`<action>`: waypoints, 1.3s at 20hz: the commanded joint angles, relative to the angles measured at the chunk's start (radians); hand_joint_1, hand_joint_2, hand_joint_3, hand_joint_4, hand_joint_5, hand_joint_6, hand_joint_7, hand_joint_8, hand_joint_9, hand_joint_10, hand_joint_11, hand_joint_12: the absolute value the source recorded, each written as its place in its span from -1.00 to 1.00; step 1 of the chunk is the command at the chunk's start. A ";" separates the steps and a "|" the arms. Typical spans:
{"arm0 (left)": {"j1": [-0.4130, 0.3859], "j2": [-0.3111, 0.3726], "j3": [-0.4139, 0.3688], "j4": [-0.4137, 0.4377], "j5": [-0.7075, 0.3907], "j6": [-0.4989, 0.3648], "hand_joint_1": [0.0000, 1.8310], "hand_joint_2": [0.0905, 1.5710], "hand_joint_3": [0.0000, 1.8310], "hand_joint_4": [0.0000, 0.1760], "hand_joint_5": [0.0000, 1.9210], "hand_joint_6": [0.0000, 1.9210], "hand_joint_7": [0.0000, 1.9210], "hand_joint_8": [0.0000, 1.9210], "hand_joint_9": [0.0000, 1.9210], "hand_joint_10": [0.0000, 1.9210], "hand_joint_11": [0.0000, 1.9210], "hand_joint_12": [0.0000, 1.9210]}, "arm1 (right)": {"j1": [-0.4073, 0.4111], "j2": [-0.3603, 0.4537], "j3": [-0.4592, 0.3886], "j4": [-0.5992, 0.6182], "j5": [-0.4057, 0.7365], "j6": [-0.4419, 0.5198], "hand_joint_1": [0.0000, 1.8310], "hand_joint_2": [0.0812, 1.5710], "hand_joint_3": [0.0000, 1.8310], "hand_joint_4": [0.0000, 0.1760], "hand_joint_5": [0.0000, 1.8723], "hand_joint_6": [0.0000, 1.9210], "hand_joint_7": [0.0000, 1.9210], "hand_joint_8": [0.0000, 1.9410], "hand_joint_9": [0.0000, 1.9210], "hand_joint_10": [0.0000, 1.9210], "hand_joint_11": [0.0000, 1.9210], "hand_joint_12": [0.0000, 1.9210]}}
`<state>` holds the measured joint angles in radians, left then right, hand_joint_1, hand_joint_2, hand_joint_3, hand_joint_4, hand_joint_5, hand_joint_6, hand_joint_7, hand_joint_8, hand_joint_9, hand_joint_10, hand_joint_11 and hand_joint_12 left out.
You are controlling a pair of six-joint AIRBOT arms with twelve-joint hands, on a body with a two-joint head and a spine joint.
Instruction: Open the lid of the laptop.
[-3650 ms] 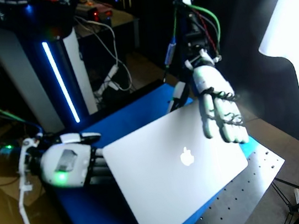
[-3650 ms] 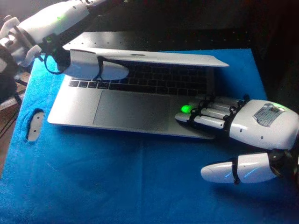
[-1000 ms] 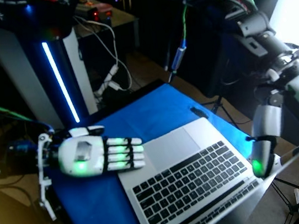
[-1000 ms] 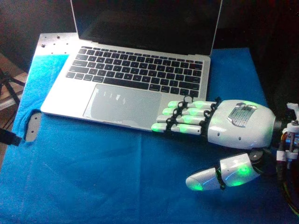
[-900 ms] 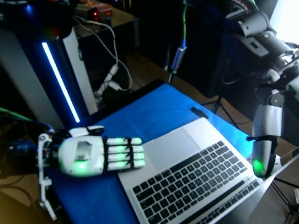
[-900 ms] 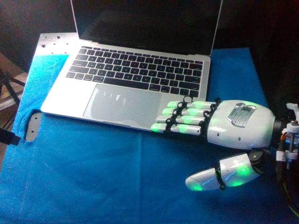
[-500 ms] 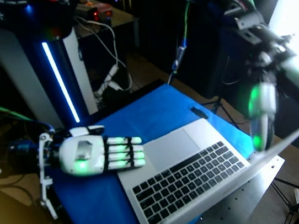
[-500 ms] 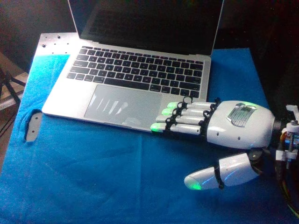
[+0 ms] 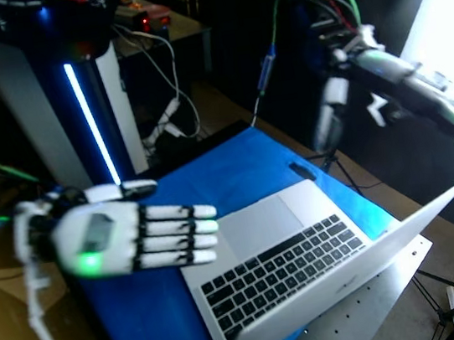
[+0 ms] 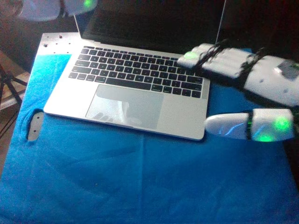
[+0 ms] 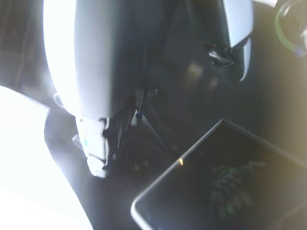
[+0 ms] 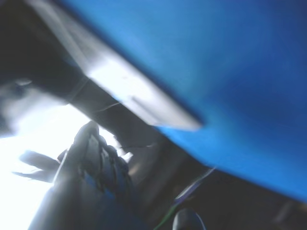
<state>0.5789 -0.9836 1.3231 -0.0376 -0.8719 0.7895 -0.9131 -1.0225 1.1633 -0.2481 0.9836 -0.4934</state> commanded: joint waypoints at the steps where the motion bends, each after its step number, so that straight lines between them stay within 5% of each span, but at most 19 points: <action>1: 0.022 0.026 -0.021 -0.022 -0.204 -0.009 -0.21 0.18 -1.00 0.72 -1.00 -1.00 -1.00 -1.00 -1.00 -1.00 -1.00 -1.00 | -0.001 0.019 -0.014 0.060 0.195 -0.024 -1.00 0.47 -1.00 -1.00 -0.99 -1.00 -1.00 -1.00 -1.00 -1.00 -1.00 -1.00; 2: 0.071 0.060 -0.065 -0.032 -0.254 -0.009 -0.19 0.19 -1.00 0.58 -1.00 -1.00 -1.00 -1.00 -1.00 -1.00 -1.00 -1.00 | -0.014 0.041 -0.032 0.095 0.245 -0.056 -1.00 0.47 -1.00 -1.00 -1.00 -1.00 -1.00 -1.00 -1.00 -1.00 -1.00 -1.00; 3: 0.135 0.098 -0.110 -0.055 -0.310 -0.009 -0.26 0.15 -1.00 0.95 -1.00 -1.00 -1.00 -1.00 -1.00 -1.00 -1.00 -1.00 | -0.030 0.069 -0.053 0.140 0.301 -0.084 -1.00 0.52 -0.99 -1.00 -0.97 -0.99 -0.99 -1.00 -1.00 -1.00 -1.00 -1.00; 4: 0.174 0.112 -0.135 -0.079 -0.344 -0.009 -0.23 0.12 -1.00 0.52 -1.00 -1.00 -1.00 -1.00 -1.00 -1.00 -1.00 -1.00 | -0.041 0.084 -0.064 0.166 0.339 -0.102 -1.00 0.51 -0.99 -1.00 -0.95 -0.98 -0.99 -1.00 -1.00 -1.00 -1.00 -1.00; 5: 0.257 0.129 -0.167 -0.121 -0.425 -0.020 -0.28 0.08 -1.00 0.60 -1.00 -1.00 -1.00 -1.00 -1.00 -1.00 -1.00 -1.00 | -0.079 0.112 -0.088 0.230 0.412 -0.140 -1.00 0.55 -0.98 -1.00 -0.96 -0.99 -1.00 -1.00 -1.00 -1.00 -1.00 -1.00; 7: 0.372 0.133 -0.199 -0.167 -0.560 -0.086 -0.30 0.21 -0.98 0.00 -1.00 -1.00 -1.00 -1.00 -1.00 -1.00 -1.00 -1.00 | -0.160 0.148 -0.113 0.348 0.563 -0.152 -0.95 0.46 -1.00 -1.00 -0.99 -1.00 -1.00 -1.00 -1.00 -1.00 -1.00 -1.00; 8: 0.420 0.132 -0.216 -0.182 -0.620 -0.116 -0.42 0.24 -0.97 -1.00 -1.00 -1.00 -1.00 -1.00 -1.00 -1.00 -1.00 -1.00 | -0.211 0.159 -0.126 0.410 0.649 -0.152 -0.78 0.46 -1.00 -1.00 -1.00 -1.00 -1.00 -1.00 -1.00 -1.00 -1.00 -1.00; 9: 0.470 0.132 -0.239 -0.199 -0.685 -0.132 -0.39 0.22 -0.98 -1.00 -1.00 -1.00 -1.00 -1.00 -1.00 -1.00 -1.00 -1.00 | -0.271 0.163 -0.140 0.487 0.758 -0.152 -0.67 0.37 -1.00 -1.00 -1.00 -1.00 -1.00 -1.00 -1.00 -1.00 -1.00 -1.00; 11: 0.527 0.128 -0.265 -0.217 -0.777 -0.154 -0.44 0.41 -0.99 -1.00 -1.00 -1.00 -1.00 -1.00 -1.00 -1.00 -1.00 -1.00 | -0.301 0.172 -0.172 0.543 0.779 -0.169 -0.64 0.44 -0.99 -1.00 -1.00 -1.00 -1.00 -1.00 -1.00 -1.00 -1.00 -1.00; 13: 0.597 0.125 -0.281 -0.247 -0.859 -0.181 -0.61 0.40 -0.99 -1.00 -1.00 -1.00 -1.00 -1.00 -1.00 -1.00 -1.00 -1.00 | -0.300 0.171 -0.177 0.538 0.779 -0.172 -0.47 0.29 -1.00 -1.00 -0.92 -0.99 -0.99 -1.00 -1.00 -1.00 -1.00 -1.00; 16: 0.603 0.138 -0.291 -0.237 -0.860 -0.194 -0.74 0.55 -0.98 -1.00 -1.00 -1.00 -1.00 -1.00 -1.00 -1.00 -1.00 -1.00 | -0.297 0.178 -0.188 0.493 0.779 -0.173 -0.68 0.21 -1.00 -1.00 -0.89 -0.99 -0.96 -0.99 -1.00 -1.00 -1.00 -1.00; 18: 0.603 0.146 -0.294 -0.230 -0.860 -0.206 -0.67 0.48 -1.00 -1.00 -1.00 -1.00 -1.00 -1.00 -1.00 -1.00 -1.00 -1.00 | -0.284 0.186 -0.188 0.477 0.780 -0.178 -0.59 0.18 -1.00 -1.00 -0.85 -0.98 -0.95 -0.99 -0.99 -1.00 -1.00 -1.00; 20: 0.595 0.155 -0.297 -0.215 -0.860 -0.205 -0.57 0.40 -1.00 -1.00 -1.00 -1.00 -1.00 -1.00 -1.00 -1.00 -1.00 -1.00 | -0.270 0.203 -0.189 0.456 0.780 -0.202 -0.68 0.24 -1.00 -1.00 -0.82 -0.99 -0.88 -0.99 -0.93 -0.99 -0.97 -0.99; 21: 0.559 0.171 -0.296 -0.182 -0.860 -0.196 -0.70 0.49 -0.99 -1.00 -0.91 -0.96 -1.00 -1.00 -1.00 -1.00 -1.00 -1.00 | -0.250 0.223 -0.192 0.440 0.780 -0.227 -0.73 0.34 -0.99 -1.00 -0.85 -1.00 -0.92 -1.00 -0.94 -1.00 -0.98 -0.99; 22: 0.544 0.174 -0.296 -0.172 -0.860 -0.190 -0.63 0.51 -1.00 -1.00 -0.87 -0.99 -0.93 -0.98 -0.91 -0.99 -1.00 -0.65 | -0.245 0.228 -0.193 0.430 0.780 -0.232 -0.90 0.46 -0.99 -1.00 -0.84 -1.00 -0.90 -1.00 -0.91 -1.00 -0.90 -0.96; 23: 0.503 0.187 -0.292 -0.142 -0.860 -0.176 -0.49 0.51 -0.99 -1.00 -0.83 -0.50 -0.76 -0.95 -0.79 -0.87 -1.00 -0.22 | -0.227 0.241 -0.193 0.399 0.780 -0.248 -0.96 0.48 -0.99 -1.00 -0.89 -1.00 -0.94 -1.00 -0.93 -1.00 -0.91 -0.97; 24: 0.474 0.194 -0.288 -0.133 -0.861 -0.160 -0.07 0.31 -1.00 -1.00 -0.79 0.36 -0.45 -0.82 -0.67 -0.48 -1.00 0.31 | -0.215 0.242 -0.192 0.390 0.780 -0.270 -0.98 0.49 -0.99 -1.00 -0.91 -1.00 -0.95 -1.00 -0.94 -1.00 -0.92 -0.97; 25: 0.440 0.200 -0.284 -0.120 -0.861 -0.142 -0.20 0.65 -0.98 0.31 -0.45 0.64 -0.37 -0.07 -0.60 0.21 -0.99 0.67 | -0.211 0.242 -0.190 0.390 0.780 -0.278 -1.00 0.54 -0.98 -1.00 -0.90 -0.99 -0.92 -0.99 -0.93 -0.99 -0.92 -0.97; 26: 0.413 0.211 -0.283 -0.105 -0.861 -0.132 -0.27 0.81 -1.00 0.78 -0.54 0.84 -0.45 -0.05 -0.65 0.15 -1.00 0.69 | -0.208 0.251 -0.188 0.379 0.780 -0.278 -1.00 0.55 -0.98 -1.00 -0.89 -0.99 -0.92 -0.99 -0.92 -0.99 -0.92 -0.97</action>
<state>0.9932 -0.7753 1.0378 -0.1314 -1.6310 0.6601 -1.1336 -0.7757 0.9730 0.1093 1.6566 -0.7708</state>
